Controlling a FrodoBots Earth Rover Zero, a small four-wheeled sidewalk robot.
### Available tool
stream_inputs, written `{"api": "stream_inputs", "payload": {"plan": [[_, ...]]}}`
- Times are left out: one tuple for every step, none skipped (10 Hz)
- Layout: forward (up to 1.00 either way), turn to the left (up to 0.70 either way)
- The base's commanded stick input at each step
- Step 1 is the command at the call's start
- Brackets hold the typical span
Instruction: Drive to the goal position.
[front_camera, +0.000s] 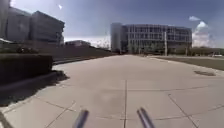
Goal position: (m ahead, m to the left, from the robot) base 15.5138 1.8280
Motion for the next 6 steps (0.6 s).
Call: {"api": "stream_inputs", "payload": {"plan": [[1.0,-0.17],[1.0,-0.06],[1.0,0.0],[1.0,0.0],[1.0,0.0],[1.0,0.0]]}}
